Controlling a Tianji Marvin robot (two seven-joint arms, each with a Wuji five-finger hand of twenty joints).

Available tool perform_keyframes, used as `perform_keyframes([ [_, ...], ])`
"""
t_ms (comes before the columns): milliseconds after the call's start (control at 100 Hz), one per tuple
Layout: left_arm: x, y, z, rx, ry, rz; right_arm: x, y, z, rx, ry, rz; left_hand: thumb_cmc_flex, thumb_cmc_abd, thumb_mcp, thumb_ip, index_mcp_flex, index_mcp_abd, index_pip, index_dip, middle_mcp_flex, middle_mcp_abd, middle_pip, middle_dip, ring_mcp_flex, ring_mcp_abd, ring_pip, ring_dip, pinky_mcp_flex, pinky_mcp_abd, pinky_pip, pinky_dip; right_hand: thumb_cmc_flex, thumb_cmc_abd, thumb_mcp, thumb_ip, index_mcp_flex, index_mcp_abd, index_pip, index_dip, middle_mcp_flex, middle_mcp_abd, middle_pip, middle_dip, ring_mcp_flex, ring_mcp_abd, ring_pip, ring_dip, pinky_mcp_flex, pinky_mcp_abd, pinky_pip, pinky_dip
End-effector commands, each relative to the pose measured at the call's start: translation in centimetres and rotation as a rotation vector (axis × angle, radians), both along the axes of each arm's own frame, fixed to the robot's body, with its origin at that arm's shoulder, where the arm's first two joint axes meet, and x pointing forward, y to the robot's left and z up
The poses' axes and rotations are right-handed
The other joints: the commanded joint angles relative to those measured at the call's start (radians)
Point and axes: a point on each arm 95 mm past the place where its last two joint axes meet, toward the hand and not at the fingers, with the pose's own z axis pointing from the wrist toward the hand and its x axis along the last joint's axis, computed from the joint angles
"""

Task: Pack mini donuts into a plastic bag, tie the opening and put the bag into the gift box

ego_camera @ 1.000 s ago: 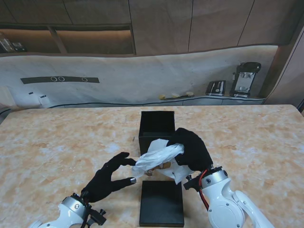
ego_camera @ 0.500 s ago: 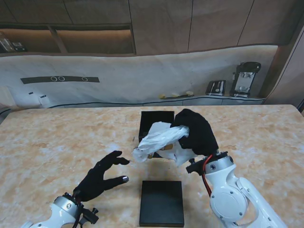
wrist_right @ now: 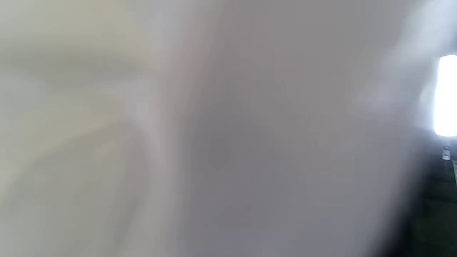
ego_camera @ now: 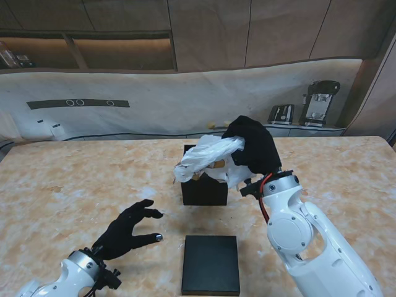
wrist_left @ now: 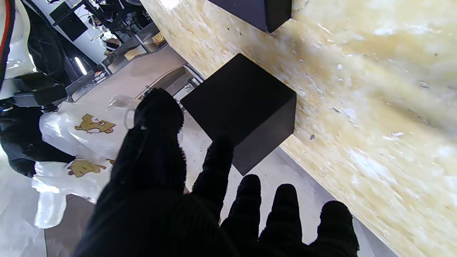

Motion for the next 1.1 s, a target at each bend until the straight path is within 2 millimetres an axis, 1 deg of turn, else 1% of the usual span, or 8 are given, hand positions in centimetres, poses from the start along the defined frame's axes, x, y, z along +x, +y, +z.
perform_keyframes([
  [0,0.1,0.1,0.1,0.02,-0.001,0.006,0.8,0.4,-0.2,0.003,0.03,-0.002,0.017,0.025,-0.024,0.017,-0.013,0.004,-0.029,-0.015,-0.02,0.002,0.008,-0.012,0.0,0.006,0.014,-0.018,-0.009,-0.001,0.005,0.009,0.042,-0.013,0.053,-0.025,0.028,-0.013,0.047,0.014,0.012,0.001,0.018,0.057,0.0,0.093,0.021,0.025,0.046,-0.163,0.047,0.024],
  [350,0.7,0.6,0.2,0.031,0.013,0.06,4.9,1.9,-0.8,-0.011,0.094,-0.024,0.025,0.035,-0.035,0.018,-0.01,0.003,-0.031,-0.015,-0.018,0.003,0.015,-0.025,-0.002,0.007,0.018,-0.032,-0.012,0.0,0.011,0.024,0.04,-0.013,0.052,-0.024,0.029,-0.016,0.048,0.011,0.013,0.0,0.017,0.055,0.002,0.092,0.013,0.022,0.044,-0.161,0.039,0.032],
  [590,1.1,0.6,0.2,0.033,0.021,0.07,7.5,2.9,-1.8,-0.021,0.157,-0.05,0.027,0.044,-0.041,0.018,-0.007,0.003,-0.033,-0.015,-0.019,0.002,0.016,-0.029,-0.004,0.006,0.015,-0.036,-0.012,0.0,0.008,0.027,0.04,-0.011,0.05,-0.025,0.03,-0.018,0.049,0.011,0.014,-0.001,0.017,0.055,0.002,0.092,0.009,0.02,0.042,-0.158,0.032,0.029],
  [840,1.3,0.7,0.2,0.034,0.033,0.075,9.3,3.2,-2.7,-0.04,0.2,-0.053,0.028,0.047,-0.043,0.018,-0.007,0.001,-0.035,-0.015,-0.019,0.004,0.016,-0.031,-0.005,0.005,0.014,-0.037,-0.011,0.001,0.004,0.026,0.04,-0.014,0.051,-0.025,0.033,-0.018,0.05,0.01,0.016,-0.001,0.017,0.055,0.004,0.094,0.008,0.019,0.04,-0.156,0.029,0.027],
  [940,1.4,0.7,0.2,0.033,0.036,0.077,10.0,3.1,-3.2,-0.075,0.203,-0.041,0.029,0.048,-0.044,0.018,-0.004,0.003,-0.034,-0.014,-0.019,0.003,0.016,-0.031,-0.005,0.005,0.013,-0.037,-0.011,0.001,0.003,0.025,0.036,-0.01,0.052,-0.024,0.036,-0.023,0.05,0.01,0.018,-0.006,0.016,0.054,0.004,0.09,0.007,0.018,0.04,-0.152,0.029,0.026],
  [1030,1.4,0.6,0.2,0.03,0.04,0.077,10.9,2.9,-3.7,-0.12,0.201,-0.026,0.03,0.048,-0.044,0.018,0.013,0.024,-0.034,-0.015,-0.019,0.003,0.016,-0.031,-0.006,0.004,0.012,-0.037,-0.011,0.001,0.001,0.024,0.035,-0.009,0.052,-0.023,0.036,-0.026,0.049,0.01,0.019,-0.009,0.016,0.054,0.006,0.088,0.006,0.017,0.039,-0.151,0.028,0.026],
  [1090,1.4,0.6,0.2,0.032,0.041,0.076,11.3,2.8,-4.0,-0.134,0.211,-0.023,0.03,0.048,-0.044,0.018,0.02,0.027,-0.039,-0.018,-0.018,0.002,0.017,-0.031,-0.006,0.005,0.011,-0.037,-0.01,0.001,0.0,0.022,0.034,-0.011,0.052,-0.021,0.037,-0.026,0.048,0.009,0.02,-0.01,0.016,0.054,0.007,0.088,0.006,0.016,0.039,-0.151,0.028,0.027],
])
